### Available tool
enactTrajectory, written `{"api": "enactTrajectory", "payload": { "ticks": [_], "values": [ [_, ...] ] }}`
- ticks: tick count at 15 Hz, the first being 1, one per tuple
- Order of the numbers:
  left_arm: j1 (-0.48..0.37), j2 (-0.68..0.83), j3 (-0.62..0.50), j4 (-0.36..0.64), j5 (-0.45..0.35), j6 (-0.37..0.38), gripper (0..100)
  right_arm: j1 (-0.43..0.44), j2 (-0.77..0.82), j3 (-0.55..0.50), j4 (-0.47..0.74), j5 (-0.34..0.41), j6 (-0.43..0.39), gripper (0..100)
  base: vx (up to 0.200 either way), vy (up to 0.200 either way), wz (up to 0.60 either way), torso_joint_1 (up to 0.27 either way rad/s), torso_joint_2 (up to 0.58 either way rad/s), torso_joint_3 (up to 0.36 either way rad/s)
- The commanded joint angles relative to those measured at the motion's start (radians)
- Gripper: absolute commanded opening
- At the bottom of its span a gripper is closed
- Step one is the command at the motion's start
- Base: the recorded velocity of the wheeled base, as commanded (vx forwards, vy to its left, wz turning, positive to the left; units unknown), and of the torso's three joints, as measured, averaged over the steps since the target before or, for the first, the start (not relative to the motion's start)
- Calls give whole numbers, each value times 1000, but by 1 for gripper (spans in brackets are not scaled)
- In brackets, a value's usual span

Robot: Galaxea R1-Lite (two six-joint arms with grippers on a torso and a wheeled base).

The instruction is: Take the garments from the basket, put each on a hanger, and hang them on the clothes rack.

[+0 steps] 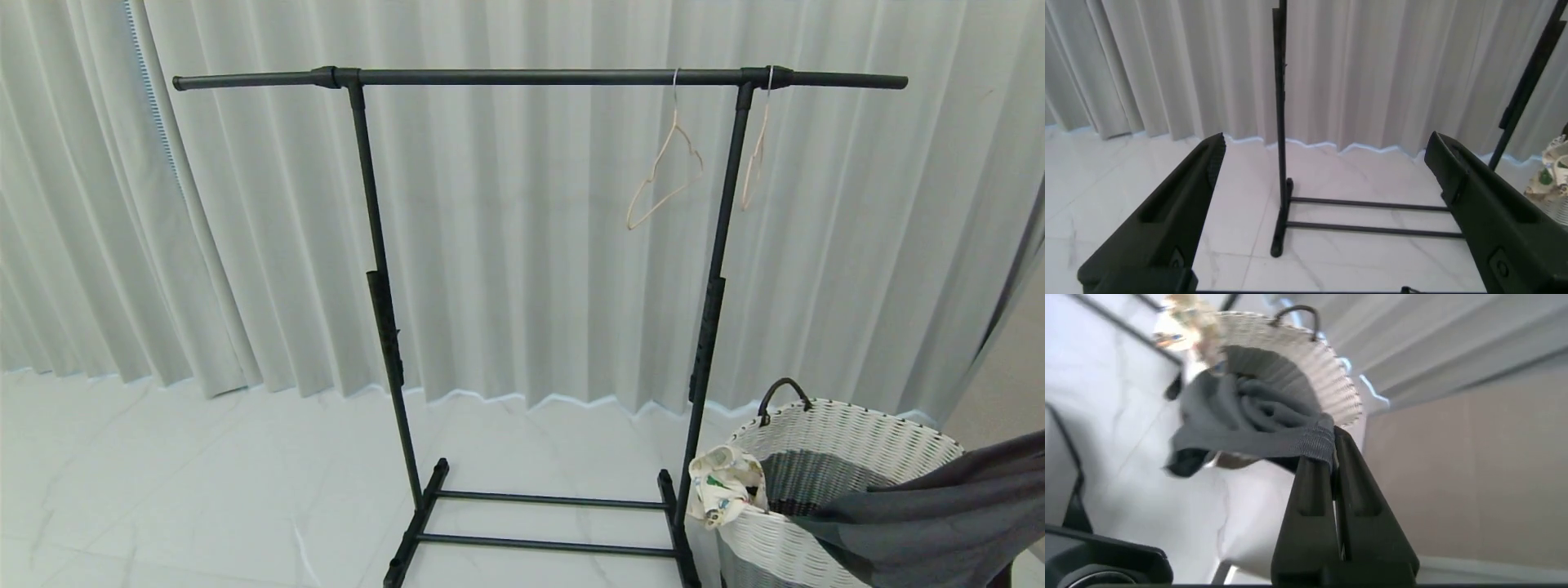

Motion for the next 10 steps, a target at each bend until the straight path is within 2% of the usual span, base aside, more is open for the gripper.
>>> {"api": "enactTrajectory", "payload": {
  "ticks": [1, 3, 5, 7, 10],
  "values": [
    [1, 0, 0, 1, 0, 0, 100, 75, 32, 6, -1, 3, 21, 0, 0, 0, 0, 0, 0, 0],
    [1, 0, 0, 1, 0, 1, 100, 204, 72, 18, -1, 3, 122, 0, 0, 0, 0, 0, 0, 0],
    [1, 0, 0, 1, 0, 1, 100, 386, 141, 21, -2, 3, 276, 0, 0, 0, 0, 0, 0, 0],
    [1, 1, 0, 1, 0, 1, 100, 526, 216, 21, -25, 3, 392, 0, 0, 0, 0, 0, 0, 0],
    [1, 0, 2, -5, -5, 33, 100, 644, 313, 26, -110, 4, 495, 0, 0, 0, 0, 0, 0, 0]
  ]
}}
